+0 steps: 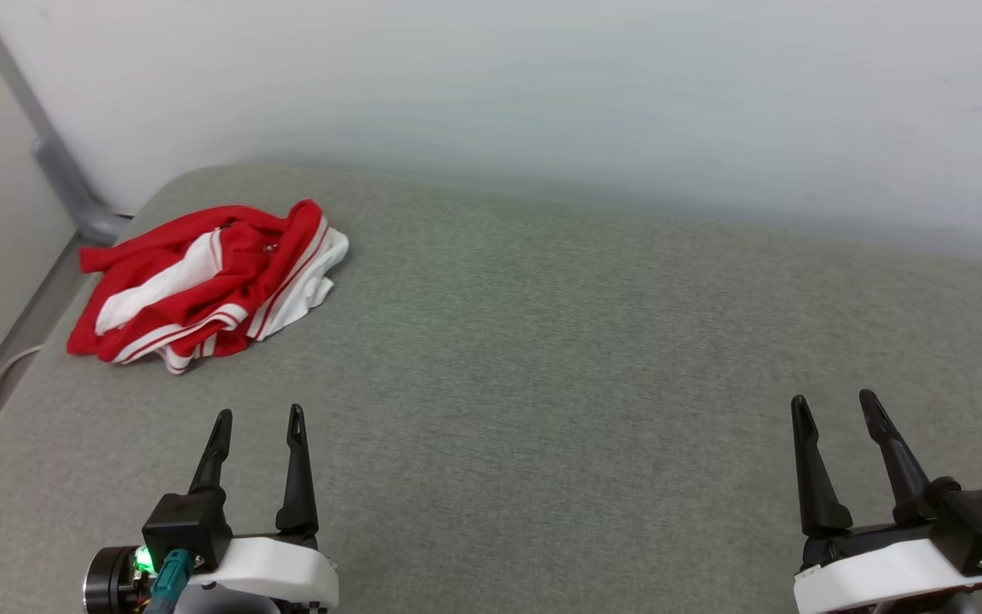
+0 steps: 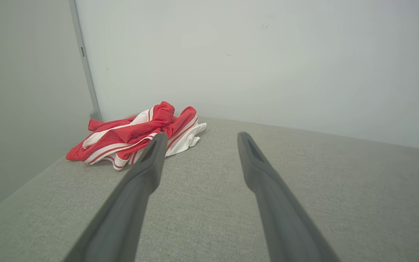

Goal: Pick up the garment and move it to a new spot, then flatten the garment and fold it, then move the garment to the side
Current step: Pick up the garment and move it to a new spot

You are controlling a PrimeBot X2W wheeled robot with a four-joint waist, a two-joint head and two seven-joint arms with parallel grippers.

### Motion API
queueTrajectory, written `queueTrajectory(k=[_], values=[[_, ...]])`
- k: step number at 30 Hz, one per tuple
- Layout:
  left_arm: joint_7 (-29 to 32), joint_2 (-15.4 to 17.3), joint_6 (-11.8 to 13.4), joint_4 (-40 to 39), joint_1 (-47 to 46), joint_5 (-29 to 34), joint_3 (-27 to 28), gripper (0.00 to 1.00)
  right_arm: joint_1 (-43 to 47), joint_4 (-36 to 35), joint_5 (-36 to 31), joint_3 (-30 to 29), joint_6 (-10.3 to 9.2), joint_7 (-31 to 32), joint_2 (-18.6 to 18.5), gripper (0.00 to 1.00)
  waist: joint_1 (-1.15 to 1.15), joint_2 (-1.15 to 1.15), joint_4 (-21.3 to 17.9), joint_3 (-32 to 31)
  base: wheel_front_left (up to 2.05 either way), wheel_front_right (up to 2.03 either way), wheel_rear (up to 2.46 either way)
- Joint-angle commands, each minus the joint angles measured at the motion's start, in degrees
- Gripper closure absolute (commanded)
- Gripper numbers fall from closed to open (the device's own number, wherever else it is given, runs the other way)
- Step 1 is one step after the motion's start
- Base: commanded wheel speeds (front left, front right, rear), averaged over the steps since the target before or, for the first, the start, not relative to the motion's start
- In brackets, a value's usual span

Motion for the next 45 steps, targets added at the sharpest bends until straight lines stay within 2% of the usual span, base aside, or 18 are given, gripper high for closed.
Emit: queueTrajectory(k=[1, 12, 25, 38, 41, 45], values=[[-0.2, -0.1, 0.1, 0.0, 0.1, 0.3, 0.2, 0.0, 0.5, -0.1, 0.3, 0.2, -0.04, -0.2, 0.1, 0.0, 0.0, 0.0, 1.8, 0.0, 0.0, 0.0, 0.0], [-0.2, -0.1, 0.0, 0.4, 0.2, 0.0, 1.0, 0.0, 0.5, 0.0, 0.7, 0.5, -0.04, -0.2, 0.1, 0.0, 0.0, 0.0, 8.6, -0.2, 0.0, 0.0, 0.0], [-0.2, -0.1, -0.1, 0.8, 0.3, -0.1, 1.5, 0.0, 0.7, 0.1, 0.7, 0.9, -0.04, -0.2, 0.1, 0.0, 0.0, 0.0, 13.5, 0.0, 0.0, 0.0, 0.0], [-0.2, -0.1, -0.1, 1.5, -0.1, -0.3, 2.2, 0.0, -0.3, -0.1, -0.1, 1.5, -0.04, -0.2, 0.1, 0.0, 0.0, 0.0, 13.4, 0.9, 0.0, 0.0, 0.0], [-0.2, 0.0, -0.9, 1.2, -2.0, -1.1, 3.2, 0.0, -0.5, -0.3, -0.6, 1.5, -0.04, -0.2, 0.1, 0.0, 0.0, 0.0, 12.7, 1.6, 0.0, 0.0, 0.0], [-0.2, 0.1, -3.3, 1.0, -5.7, -0.6, 5.7, 0.0, -1.7, -0.7, -1.6, 1.7, -0.04, -0.2, 0.1, 0.0, 0.0, 0.0, 11.2, 3.7, 0.0, 0.0, 0.0]])
